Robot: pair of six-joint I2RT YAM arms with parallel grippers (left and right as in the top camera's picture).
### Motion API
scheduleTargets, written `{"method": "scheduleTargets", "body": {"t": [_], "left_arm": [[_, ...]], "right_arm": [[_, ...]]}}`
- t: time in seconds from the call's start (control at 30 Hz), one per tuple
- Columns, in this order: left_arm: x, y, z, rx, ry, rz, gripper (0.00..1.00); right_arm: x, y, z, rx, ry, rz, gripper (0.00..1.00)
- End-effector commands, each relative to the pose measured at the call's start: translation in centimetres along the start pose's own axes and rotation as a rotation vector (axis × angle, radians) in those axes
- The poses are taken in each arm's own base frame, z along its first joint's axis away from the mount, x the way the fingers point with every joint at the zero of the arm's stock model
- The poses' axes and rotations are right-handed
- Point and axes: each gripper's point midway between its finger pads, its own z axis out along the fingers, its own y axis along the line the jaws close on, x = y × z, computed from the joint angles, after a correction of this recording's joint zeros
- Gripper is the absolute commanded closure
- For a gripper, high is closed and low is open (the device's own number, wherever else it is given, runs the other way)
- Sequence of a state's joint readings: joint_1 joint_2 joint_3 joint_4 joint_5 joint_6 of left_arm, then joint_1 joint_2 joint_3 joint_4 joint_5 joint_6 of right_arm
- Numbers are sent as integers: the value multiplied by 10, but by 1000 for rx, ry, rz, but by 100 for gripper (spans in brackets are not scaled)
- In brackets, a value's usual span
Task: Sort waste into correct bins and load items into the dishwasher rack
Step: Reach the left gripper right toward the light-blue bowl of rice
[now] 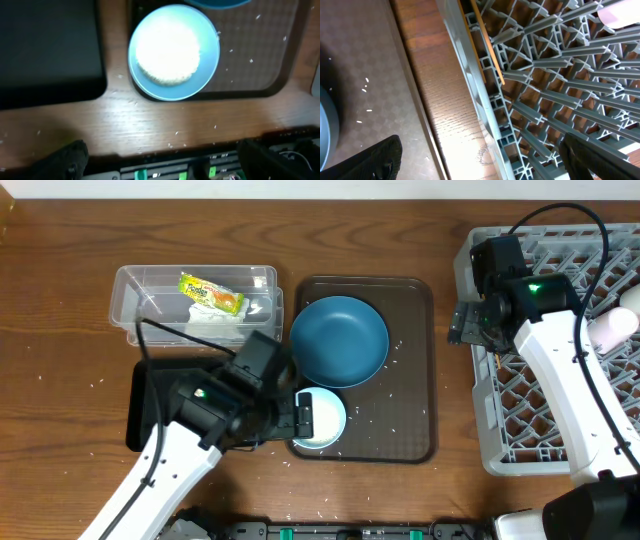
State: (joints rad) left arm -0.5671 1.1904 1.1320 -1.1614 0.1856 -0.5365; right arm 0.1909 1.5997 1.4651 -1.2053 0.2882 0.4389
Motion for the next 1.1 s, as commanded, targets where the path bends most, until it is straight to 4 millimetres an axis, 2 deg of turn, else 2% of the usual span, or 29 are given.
{"method": "scheduleTargets", "body": {"t": [0.0,0.13,0.23,0.33,0.4,0.47,0.63,0.9,1.07], "left_arm": [[-4,-4,7,-19,-26,10,2],[-10,-26,18,14,-46,93,2],[-17,-34,34,3,-34,109,3],[-20,-34,54,-30,8,104,4],[-20,-32,69,-58,45,99,15],[-17,-30,81,-87,83,92,21],[-12,-34,107,-120,131,105,21],[-11,-49,130,-117,129,147,21],[-13,-43,136,-177,103,99,22]], "right_arm": [[-6,-5,-4,12,-22,4,1],[-6,-5,-4,12,-22,4,1],[-6,-5,-4,12,-22,4,1],[-6,-5,-4,12,-22,4,1],[-6,-5,-4,12,-22,4,1],[-6,-5,-4,12,-22,4,1],[-6,-5,-4,12,-22,4,1],[-6,-5,-4,12,-22,4,1],[-6,-5,-4,12,-22,4,1]]}}
